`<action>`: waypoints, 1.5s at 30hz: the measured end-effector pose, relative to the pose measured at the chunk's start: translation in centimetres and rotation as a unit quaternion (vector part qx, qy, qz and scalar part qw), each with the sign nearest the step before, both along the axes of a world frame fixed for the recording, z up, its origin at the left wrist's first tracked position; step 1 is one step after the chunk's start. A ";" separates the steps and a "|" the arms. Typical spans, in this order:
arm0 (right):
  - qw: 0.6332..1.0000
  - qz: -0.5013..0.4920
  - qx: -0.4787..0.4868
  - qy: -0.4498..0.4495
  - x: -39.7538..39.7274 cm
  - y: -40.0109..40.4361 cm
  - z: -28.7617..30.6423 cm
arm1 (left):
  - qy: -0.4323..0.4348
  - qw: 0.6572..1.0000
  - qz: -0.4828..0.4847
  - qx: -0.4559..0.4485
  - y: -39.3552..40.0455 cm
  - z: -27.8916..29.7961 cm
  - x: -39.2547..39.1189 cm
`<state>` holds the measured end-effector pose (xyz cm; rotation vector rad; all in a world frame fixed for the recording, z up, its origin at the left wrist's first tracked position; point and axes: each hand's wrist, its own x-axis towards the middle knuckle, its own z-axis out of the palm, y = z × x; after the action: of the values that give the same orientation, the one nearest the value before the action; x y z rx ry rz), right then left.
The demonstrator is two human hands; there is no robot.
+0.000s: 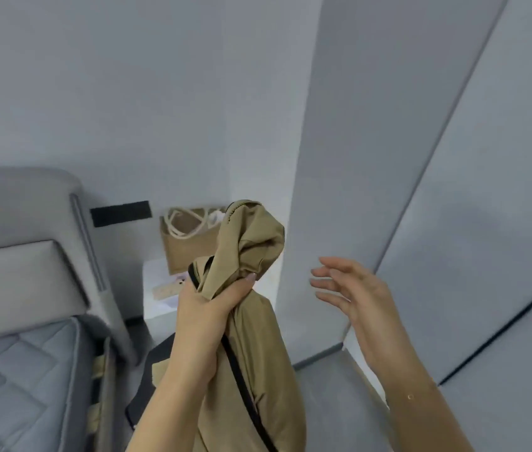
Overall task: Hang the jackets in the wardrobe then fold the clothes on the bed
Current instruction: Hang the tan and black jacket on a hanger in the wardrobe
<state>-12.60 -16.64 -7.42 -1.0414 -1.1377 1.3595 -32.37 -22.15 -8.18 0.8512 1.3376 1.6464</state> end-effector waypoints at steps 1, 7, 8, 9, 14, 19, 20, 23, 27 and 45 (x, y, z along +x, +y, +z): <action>1.000 -0.030 0.001 -0.009 2.7 0.4 -0.1 | -0.006 1.000 -0.020 0.001 1.5 -0.3 2.3; 0.981 -0.184 0.009 -0.066 16.3 1.1 -0.3 | -0.041 0.991 -0.123 0.000 8.6 -0.9 14.4; 0.974 -0.210 0.012 -0.079 18.2 1.1 -0.2 | -0.044 0.989 -0.140 0.001 9.7 -0.7 16.3; 0.967 -0.239 0.016 -0.090 20.1 1.1 -0.2 | -0.046 0.987 -0.157 0.003 10.8 -0.5 18.3; 0.921 -0.371 0.023 -0.120 28.2 3.2 0.5 | -0.057 0.969 -0.241 0.024 16.8 1.4 27.0; 0.878 -0.426 0.002 -0.218 34.2 8.8 1.0 | -0.081 0.945 -0.316 0.029 23.7 2.3 33.7; 0.858 -0.455 0.004 -0.238 35.3 10.3 1.1 | -0.084 0.938 -0.335 0.023 25.3 2.3 34.6; 0.773 -0.514 -0.033 -0.370 38.5 15.0 1.8 | -0.087 0.916 -0.392 -0.003 30.1 2.4 36.9; 0.668 -0.513 -0.126 -0.524 41.4 20.9 3.1 | -0.078 0.892 -0.445 -0.016 35.3 2.2 39.6; 0.608 -0.628 -0.031 -0.484 34.4 15.6 0.5 | 0.008 0.830 -0.558 -0.004 38.6 -0.9 39.9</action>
<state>21.84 -1.06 -6.91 -2.1272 -0.6196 -0.4381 7.52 16.44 -9.11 1.2914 0.5747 0.6832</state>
